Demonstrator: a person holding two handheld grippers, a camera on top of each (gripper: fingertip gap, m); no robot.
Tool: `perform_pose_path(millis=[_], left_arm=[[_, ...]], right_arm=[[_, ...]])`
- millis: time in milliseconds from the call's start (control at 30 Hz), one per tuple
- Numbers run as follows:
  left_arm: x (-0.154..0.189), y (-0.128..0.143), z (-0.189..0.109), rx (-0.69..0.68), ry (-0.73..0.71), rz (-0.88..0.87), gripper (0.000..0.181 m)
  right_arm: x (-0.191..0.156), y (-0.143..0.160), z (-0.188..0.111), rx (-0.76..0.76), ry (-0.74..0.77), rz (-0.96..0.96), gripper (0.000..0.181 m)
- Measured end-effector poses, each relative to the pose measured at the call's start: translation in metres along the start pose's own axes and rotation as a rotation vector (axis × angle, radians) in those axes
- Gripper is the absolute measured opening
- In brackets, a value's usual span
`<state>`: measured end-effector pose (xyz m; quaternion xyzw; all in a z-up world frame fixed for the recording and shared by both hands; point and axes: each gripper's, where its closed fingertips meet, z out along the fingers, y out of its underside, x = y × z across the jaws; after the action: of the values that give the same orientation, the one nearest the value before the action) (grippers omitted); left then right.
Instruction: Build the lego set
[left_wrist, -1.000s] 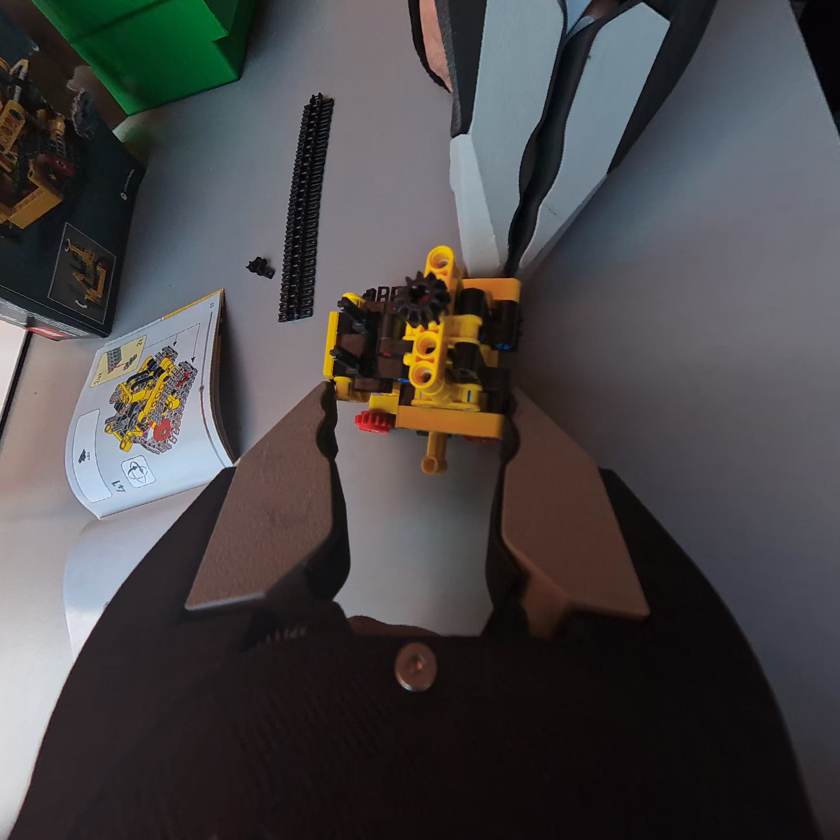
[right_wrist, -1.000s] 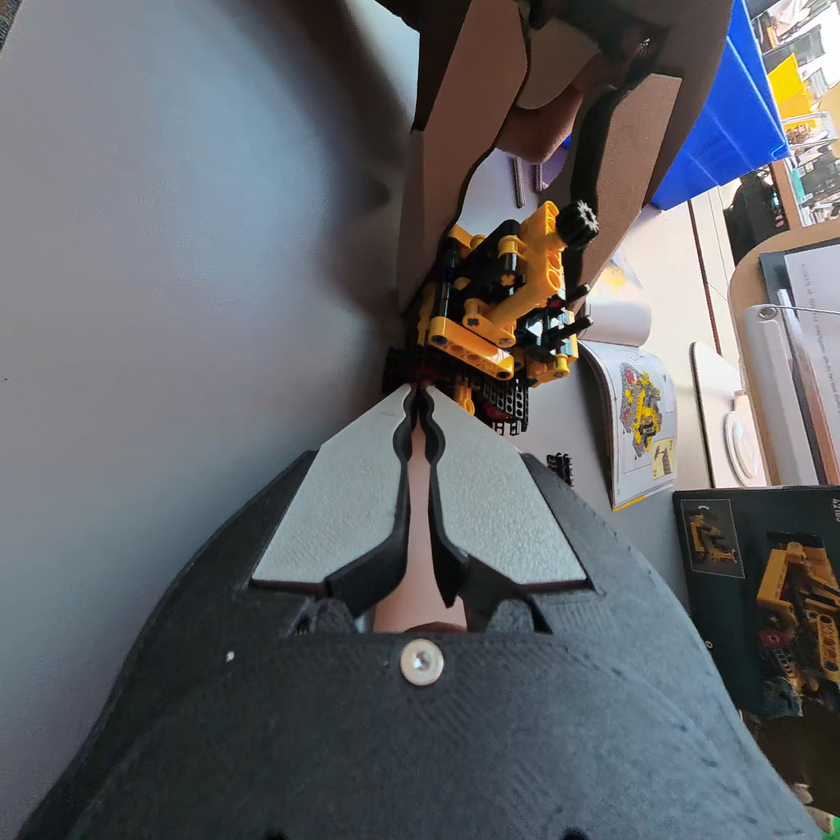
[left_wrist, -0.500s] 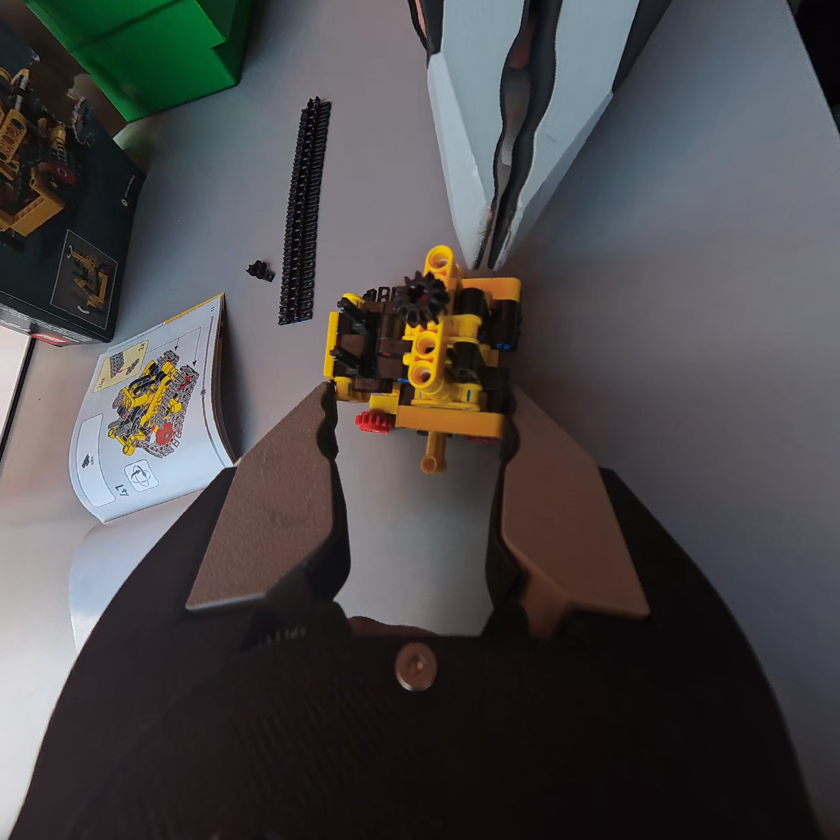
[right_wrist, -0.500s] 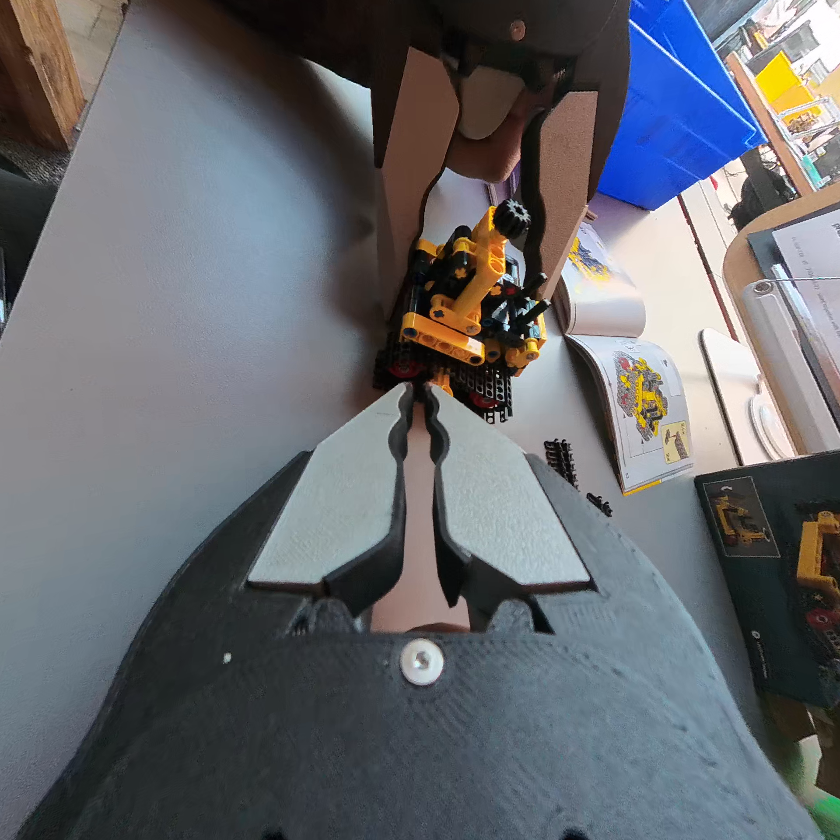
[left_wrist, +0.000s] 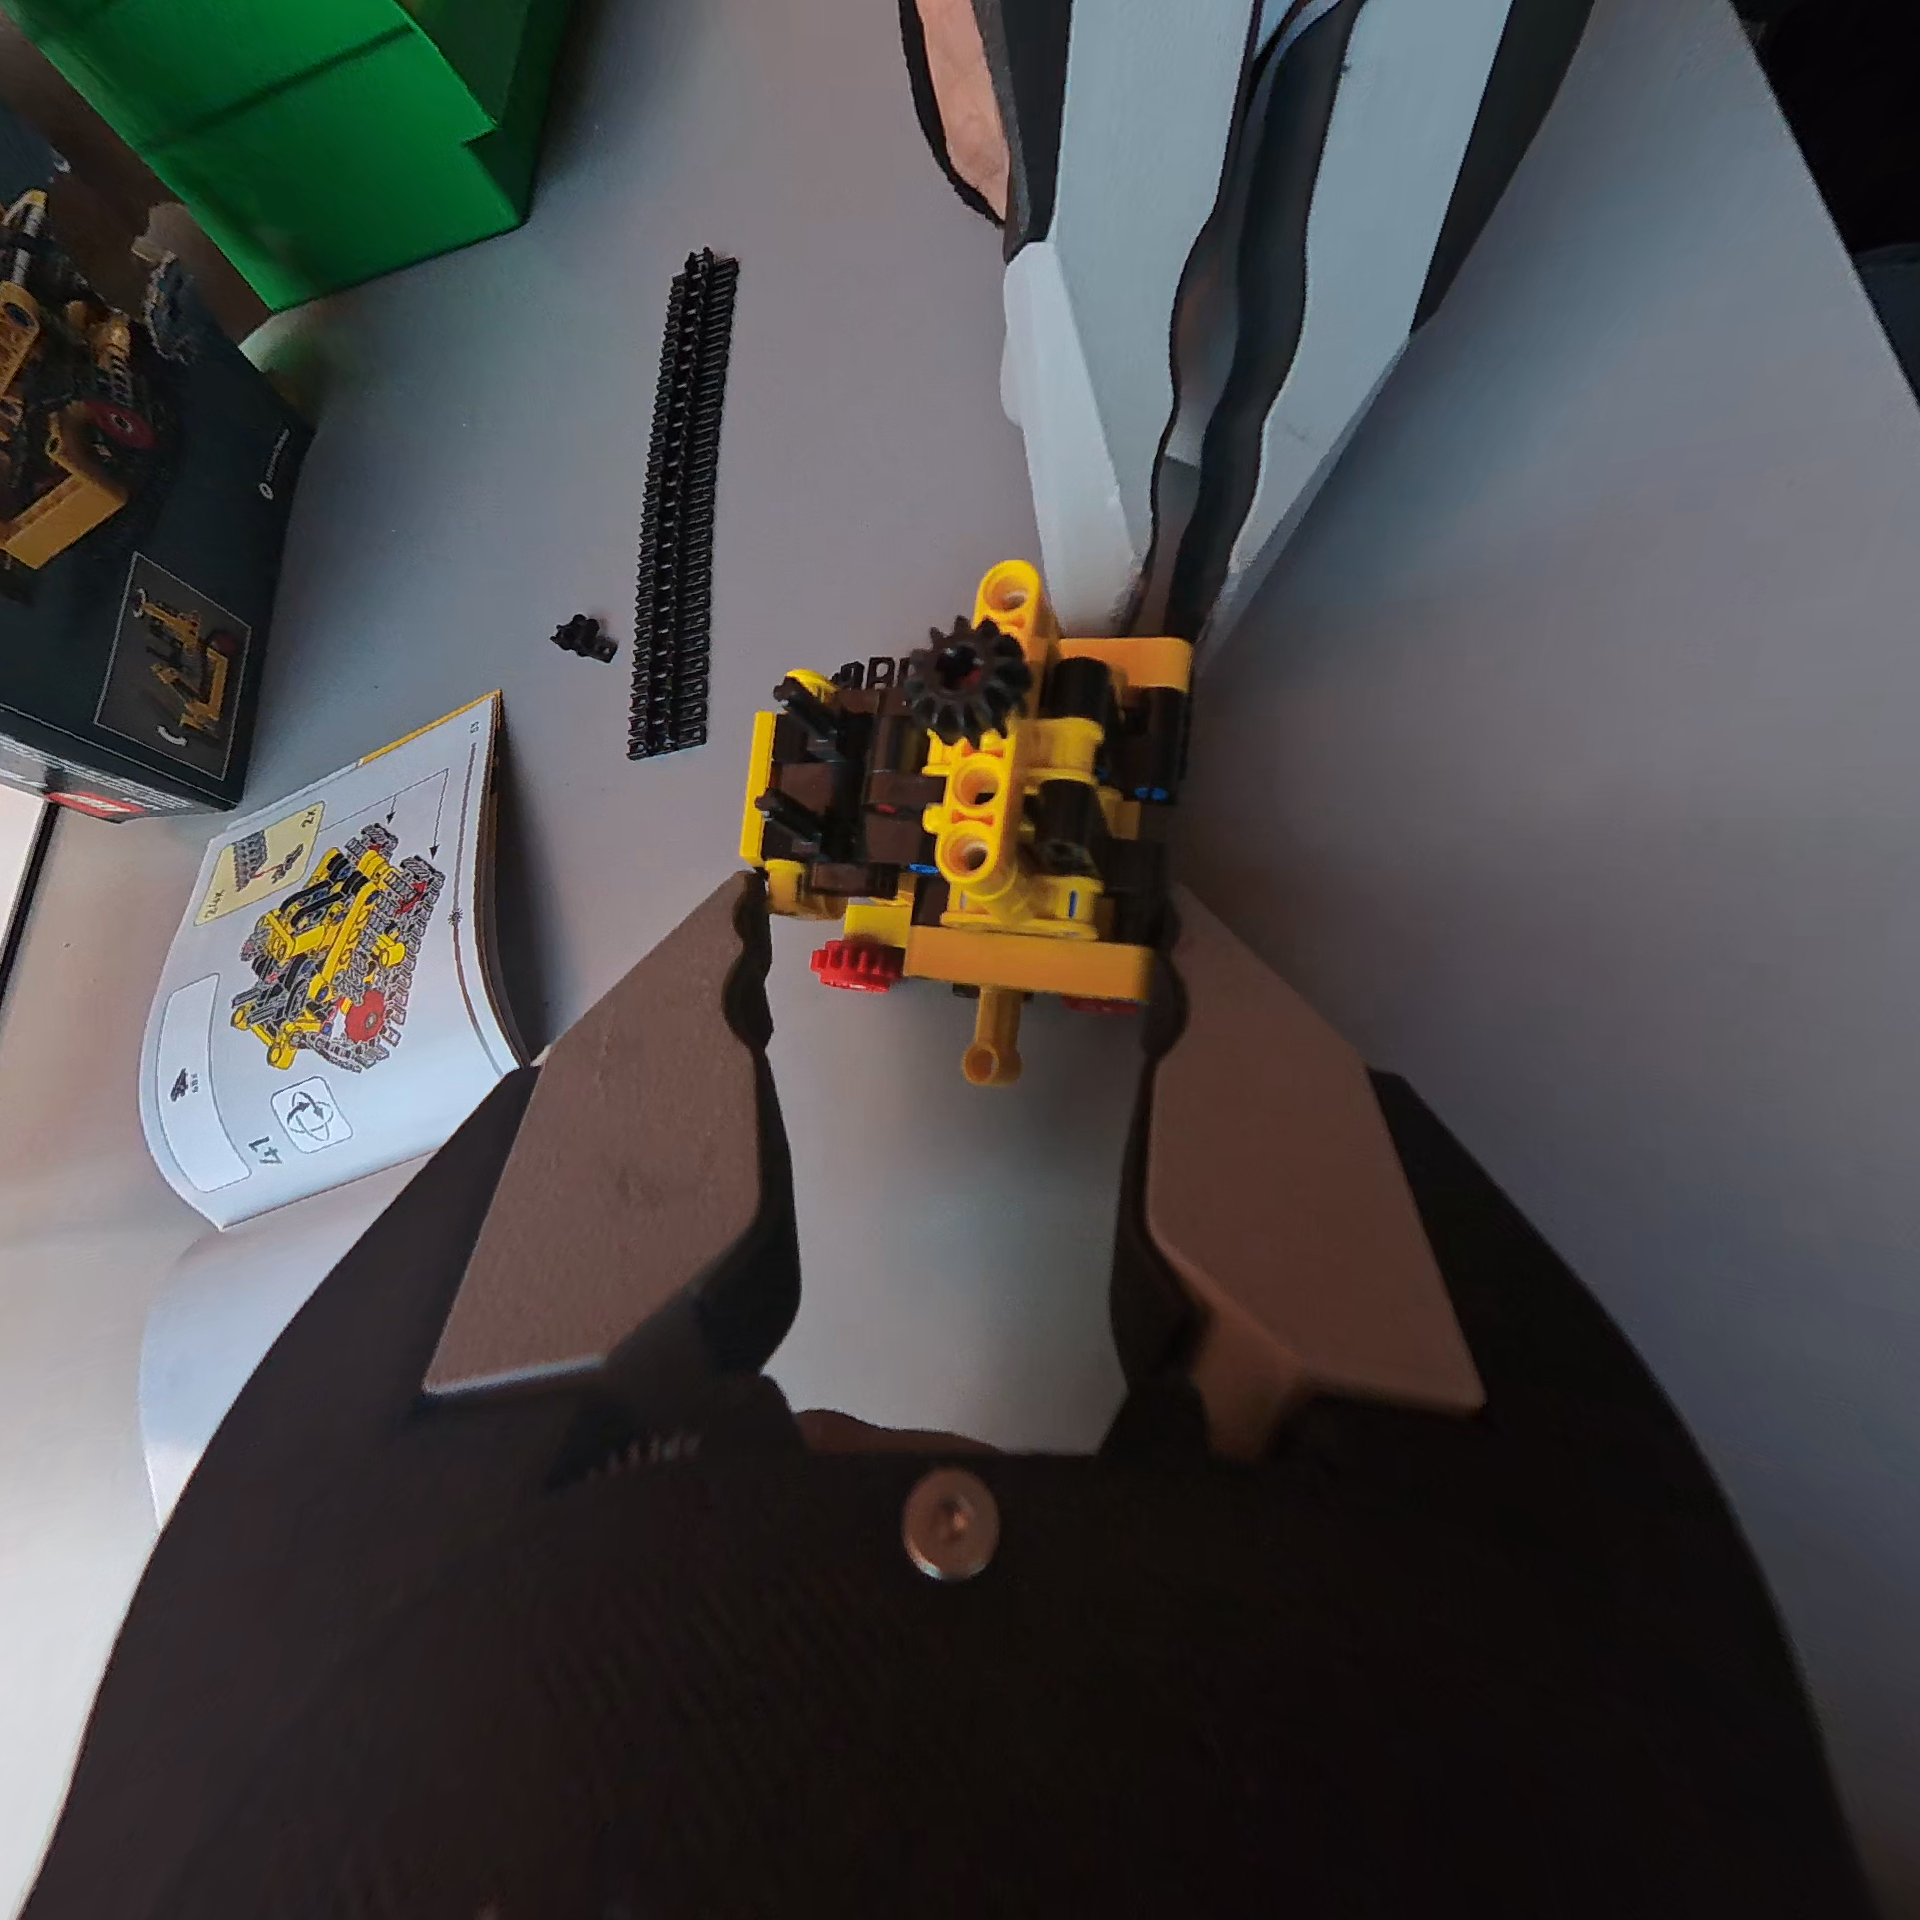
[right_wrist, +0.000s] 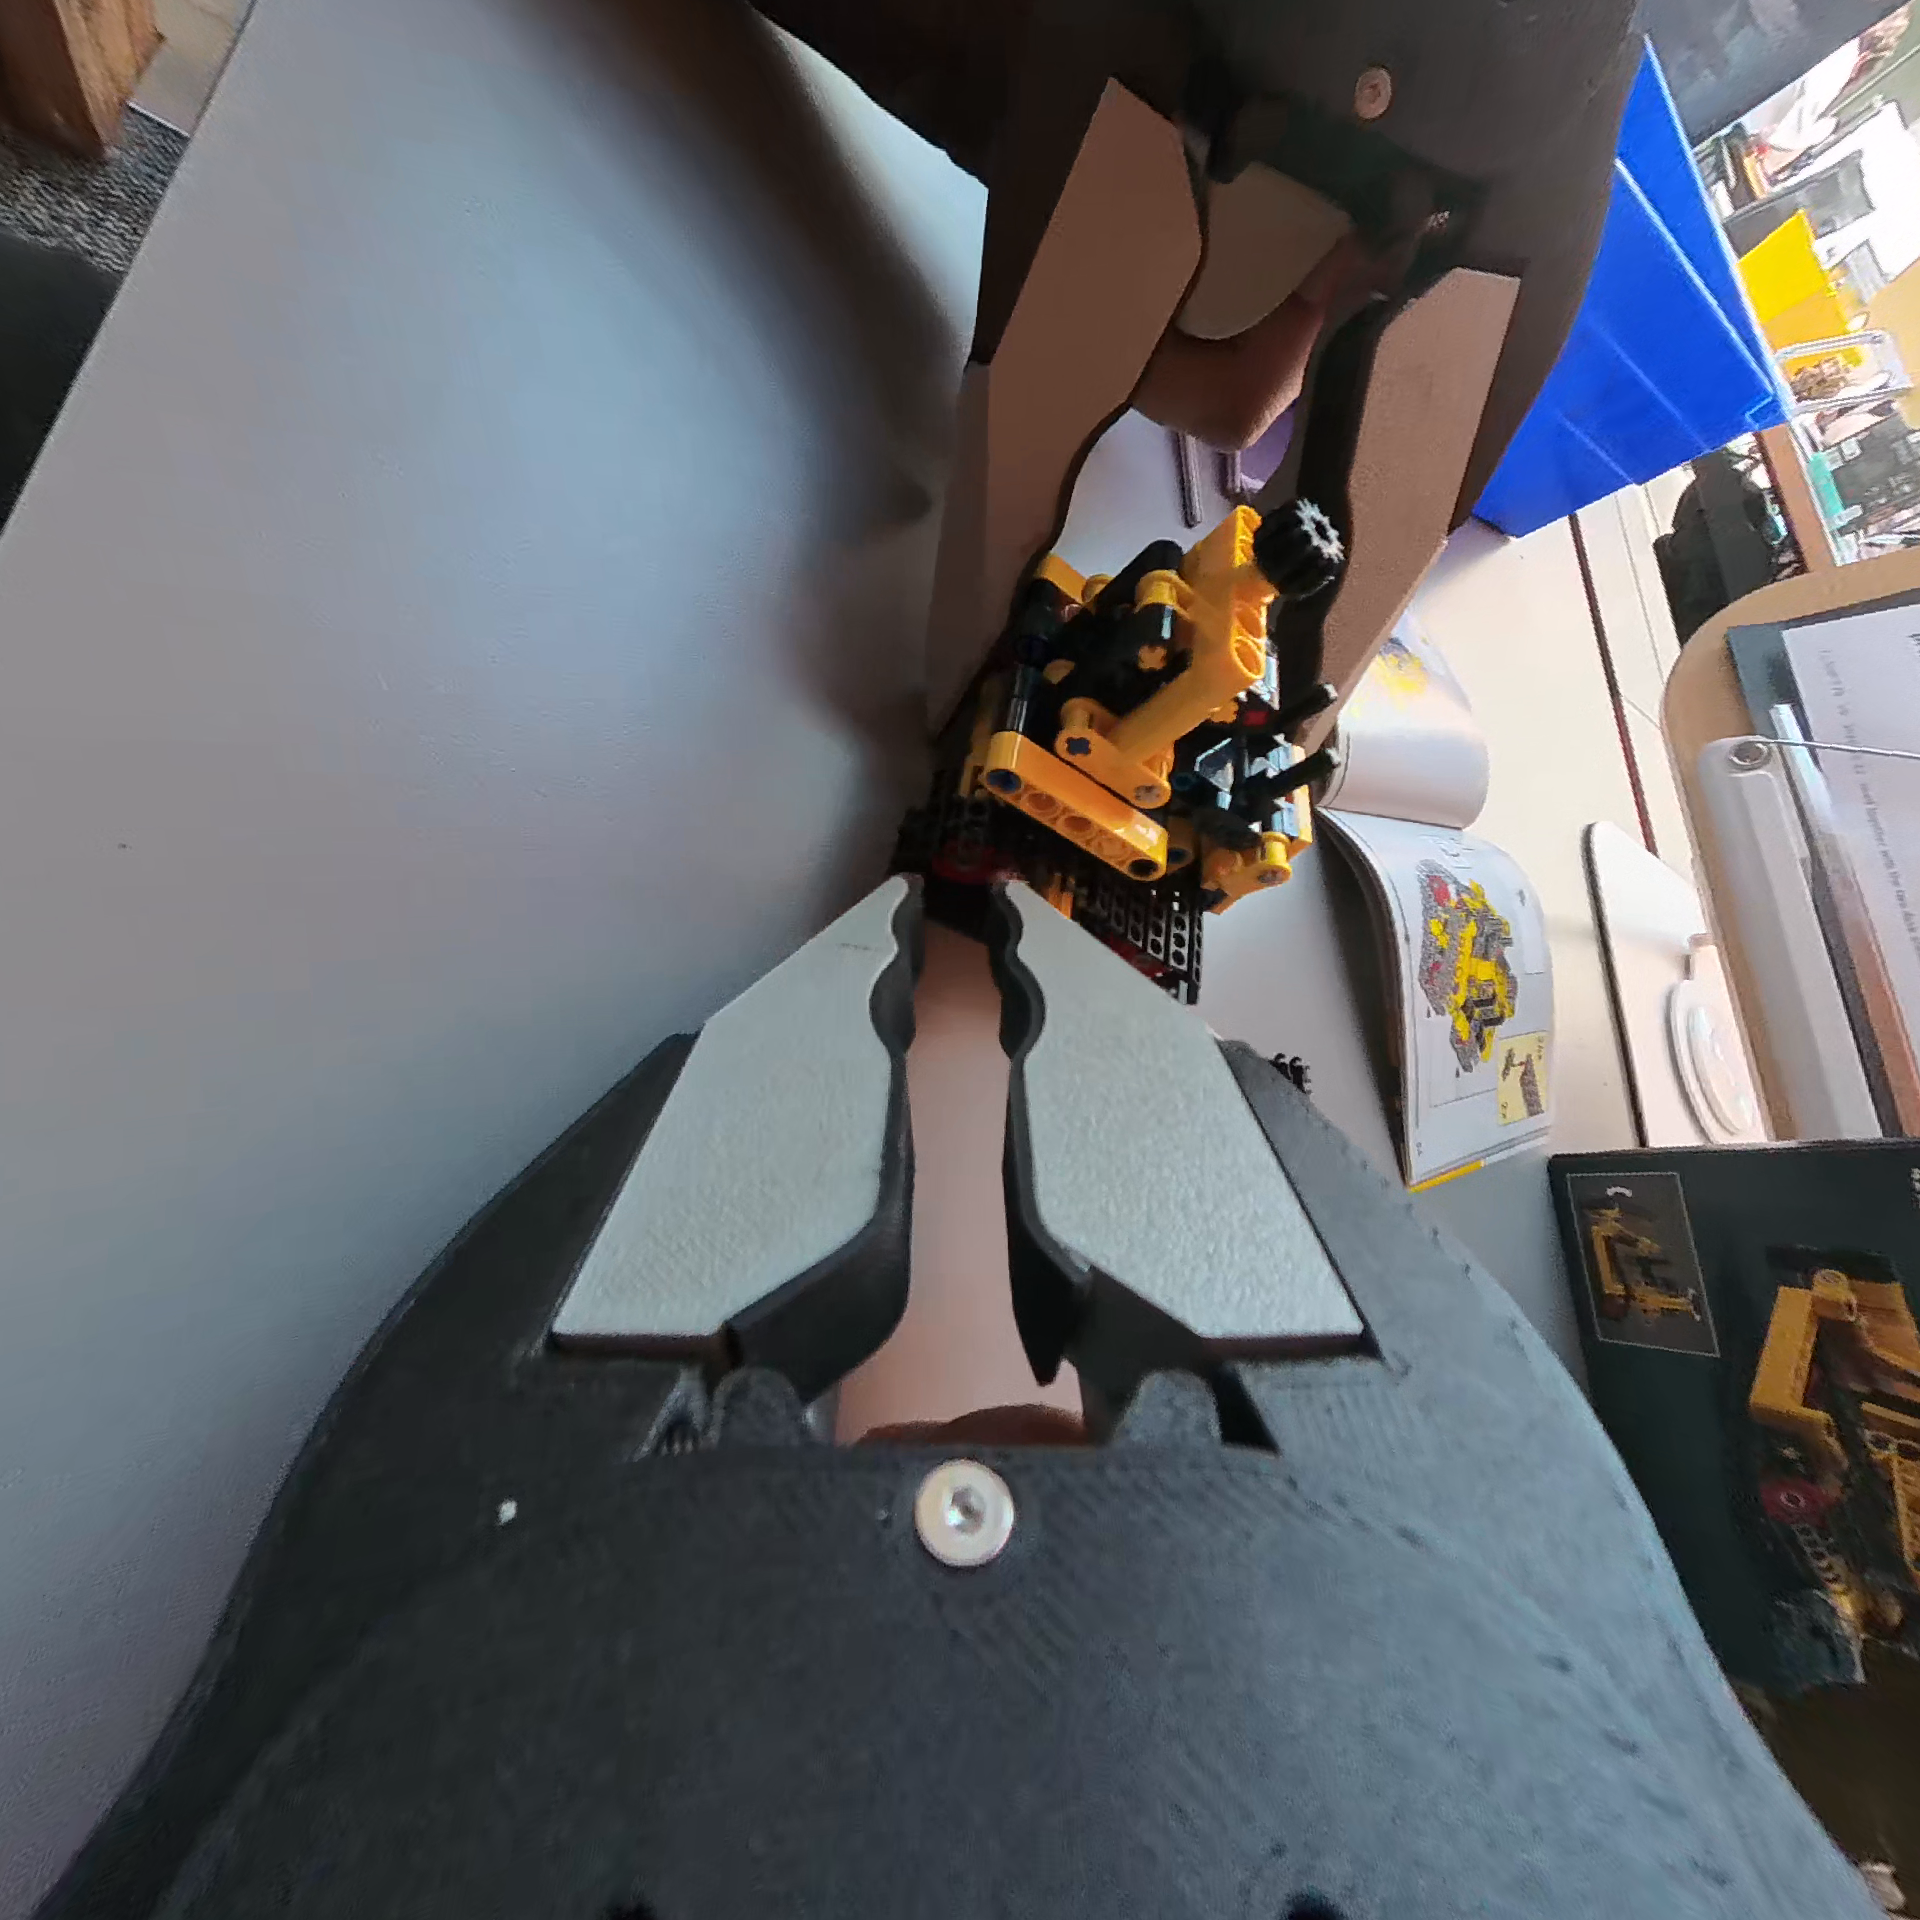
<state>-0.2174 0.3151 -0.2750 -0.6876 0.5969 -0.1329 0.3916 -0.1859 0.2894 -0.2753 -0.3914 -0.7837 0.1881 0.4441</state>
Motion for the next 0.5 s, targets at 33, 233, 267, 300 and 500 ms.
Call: perform_pose_path(millis=[33,233,267,300,500], left_arm=[[-0.0001,0.0000,0.0000,0.001,0.001,0.001,0.071],[0.0000,-0.0002,0.0000,0.008,0.002,0.006,0.071],[0.0001,-0.0003,0.0001,0.010,0.002,0.007,0.071],[0.0001,-0.0004,0.0001,0.012,0.004,0.006,0.071],[0.0000,-0.0001,-0.0003,0.014,0.001,0.008,0.071]], right_arm=[[-0.0005,0.0000,0.0000,0.001,-0.004,-0.001,0.010],[-0.0040,-0.0032,-0.0024,0.030,-0.021,-0.022,0.006],[-0.0022,-0.0030,-0.0021,0.029,-0.011,-0.021,0.000],[0.0006,-0.0024,-0.0013,0.025,0.003,-0.019,0.000],[0.0055,0.0009,0.0004,0.009,0.046,-0.043,0.000]])
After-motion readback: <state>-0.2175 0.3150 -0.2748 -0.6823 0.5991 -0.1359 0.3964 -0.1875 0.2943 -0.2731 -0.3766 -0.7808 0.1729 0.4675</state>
